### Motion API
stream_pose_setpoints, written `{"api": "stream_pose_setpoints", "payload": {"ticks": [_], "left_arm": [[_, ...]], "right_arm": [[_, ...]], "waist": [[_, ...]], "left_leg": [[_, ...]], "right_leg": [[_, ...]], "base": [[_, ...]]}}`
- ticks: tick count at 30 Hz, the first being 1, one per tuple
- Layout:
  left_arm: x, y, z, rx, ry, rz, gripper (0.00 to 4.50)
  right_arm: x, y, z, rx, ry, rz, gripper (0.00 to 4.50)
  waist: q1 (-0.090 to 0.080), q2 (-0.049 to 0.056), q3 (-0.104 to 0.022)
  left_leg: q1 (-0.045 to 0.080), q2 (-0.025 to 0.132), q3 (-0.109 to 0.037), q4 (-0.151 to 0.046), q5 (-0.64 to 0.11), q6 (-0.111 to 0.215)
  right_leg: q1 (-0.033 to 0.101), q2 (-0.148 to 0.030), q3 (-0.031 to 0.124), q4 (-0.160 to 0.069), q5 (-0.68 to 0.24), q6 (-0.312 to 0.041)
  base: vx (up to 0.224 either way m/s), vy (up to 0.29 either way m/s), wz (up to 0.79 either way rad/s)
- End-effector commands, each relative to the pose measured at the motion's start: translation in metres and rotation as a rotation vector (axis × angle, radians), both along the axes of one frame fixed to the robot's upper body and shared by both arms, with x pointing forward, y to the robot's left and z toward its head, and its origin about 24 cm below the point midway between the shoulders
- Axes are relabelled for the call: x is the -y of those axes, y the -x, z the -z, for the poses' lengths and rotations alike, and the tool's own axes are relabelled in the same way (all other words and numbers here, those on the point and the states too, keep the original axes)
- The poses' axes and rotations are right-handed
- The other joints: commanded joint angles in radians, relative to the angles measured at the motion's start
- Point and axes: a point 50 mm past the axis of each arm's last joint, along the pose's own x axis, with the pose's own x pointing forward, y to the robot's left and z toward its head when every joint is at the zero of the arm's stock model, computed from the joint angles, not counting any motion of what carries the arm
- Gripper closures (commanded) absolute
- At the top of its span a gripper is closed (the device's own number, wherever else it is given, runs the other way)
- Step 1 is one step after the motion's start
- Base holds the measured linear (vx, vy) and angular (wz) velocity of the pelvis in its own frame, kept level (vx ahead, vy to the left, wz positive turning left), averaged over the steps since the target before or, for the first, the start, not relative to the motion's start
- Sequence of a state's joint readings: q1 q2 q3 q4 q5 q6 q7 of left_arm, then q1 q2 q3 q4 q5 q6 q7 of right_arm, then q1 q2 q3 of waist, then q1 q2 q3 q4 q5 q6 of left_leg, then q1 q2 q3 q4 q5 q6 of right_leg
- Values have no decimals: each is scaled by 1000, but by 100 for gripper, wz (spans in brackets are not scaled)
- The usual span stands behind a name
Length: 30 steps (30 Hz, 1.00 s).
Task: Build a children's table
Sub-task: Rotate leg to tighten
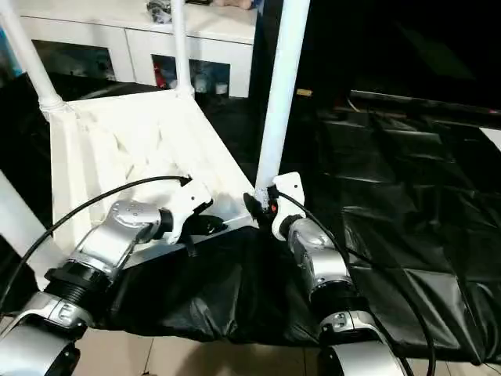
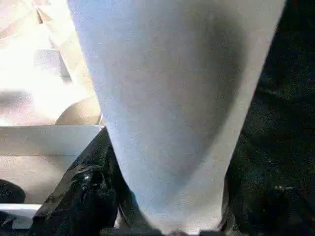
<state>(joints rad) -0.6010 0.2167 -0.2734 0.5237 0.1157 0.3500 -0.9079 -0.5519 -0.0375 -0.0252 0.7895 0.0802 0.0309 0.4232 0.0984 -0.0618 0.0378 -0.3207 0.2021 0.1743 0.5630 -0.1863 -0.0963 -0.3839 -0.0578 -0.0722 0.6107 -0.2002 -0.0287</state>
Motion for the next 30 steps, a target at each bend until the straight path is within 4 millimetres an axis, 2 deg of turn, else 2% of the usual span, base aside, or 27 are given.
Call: {"api": "stream_pose_setpoints", "payload": {"ticks": [1,4,7,8,10,12,15,18,23,24,26,28,30], "left_arm": [[40,10,5,-16,31,108,450],[33,9,4,-11,33,107,450],[19,10,3,-19,27,128,450],[6,13,2,-34,18,168,450],[3,14,1,-40,17,179,450],[-7,16,-1,-59,25,205,450],[-19,19,-5,-80,43,261,450],[-26,22,-8,-95,49,308,450],[-39,23,-11,-112,22,348,450],[-39,23,-11,-112,22,348,450],[-46,22,-13,-114,8,351,450],[-49,22,-14,-115,7,351,450],[-50,21,-14,-117,7,351,450]], "right_arm": [[-55,10,1,-31,-51,-192,127],[-48,10,-2,-8,-60,-240,116],[-36,13,-4,13,-42,-339,80],[-23,14,-7,25,-22,-405,77],[-19,14,-8,27,-19,-423,66],[-9,16,-12,30,-25,-493,66],[3,22,-16,15,-34,-607,66],[12,27,-17,3,-11,-702,66],[24,31,-21,-23,24,-828,115],[24,31,-21,-23,24,-828,115],[27,34,-23,-37,41,-883,146],[28,35,-24,-43,44,-899,150],[29,35,-24,-49,42,-907,180]], "waist": [[2,8,-37],[2,9,-36],[2,8,-40],[4,7,-44],[2,5,-50],[0,3,-52],[3,5,-51],[11,7,-49],[21,7,-47],[22,7,-47],[25,4,-48],[29,4,-48],[33,3,-49]], "left_leg": [[-9,29,-14,-70,-275,14],[-8,31,-15,-72,-288,16],[-11,34,-15,-71,-273,23],[-17,36,-15,-69,-228,34],[-23,34,-12,-63,-179,48],[-27,29,-7,-55,-105,73],[-26,32,-4,-53,-94,94],[-20,37,-3,-53,-112,87],[-18,39,-2,-53,-143,66],[-19,39,-1,-53,-140,63],[-20,38,-2,-53,-133,63],[-20,37,-1,-51,-126,61],[-21,37,-2,-51,-117,60]], "right_leg": [[28,-92,56,-100,-392,-115],[27,-92,56,-103,-418,-107],[30,-92,57,-98,-373,-117],[38,-91,57,-87,-285,-138],[42,-89,58,-76,-191,-157],[45,-84,57,-63,-65,-194],[44,-84,55,-60,-23,-219],[41,-85,55,-60,-38,-230],[40,-84,54,-62,-88,-222],[40,-84,54,-61,-92,-218],[41,-85,54,-60,-93,-214],[41,-85,54,-60,-95,-210],[41,-84,53,-58,-87,-208]], "base": [[0,0,0],[0,0,0],[0,0,0],[0,0,0],[0,0,0],[0,0,0],[0,0,0],[0,0,0],[0,0,0],[0,0,0],[0,0,0],[0,0,0],[0,0,0]]}}
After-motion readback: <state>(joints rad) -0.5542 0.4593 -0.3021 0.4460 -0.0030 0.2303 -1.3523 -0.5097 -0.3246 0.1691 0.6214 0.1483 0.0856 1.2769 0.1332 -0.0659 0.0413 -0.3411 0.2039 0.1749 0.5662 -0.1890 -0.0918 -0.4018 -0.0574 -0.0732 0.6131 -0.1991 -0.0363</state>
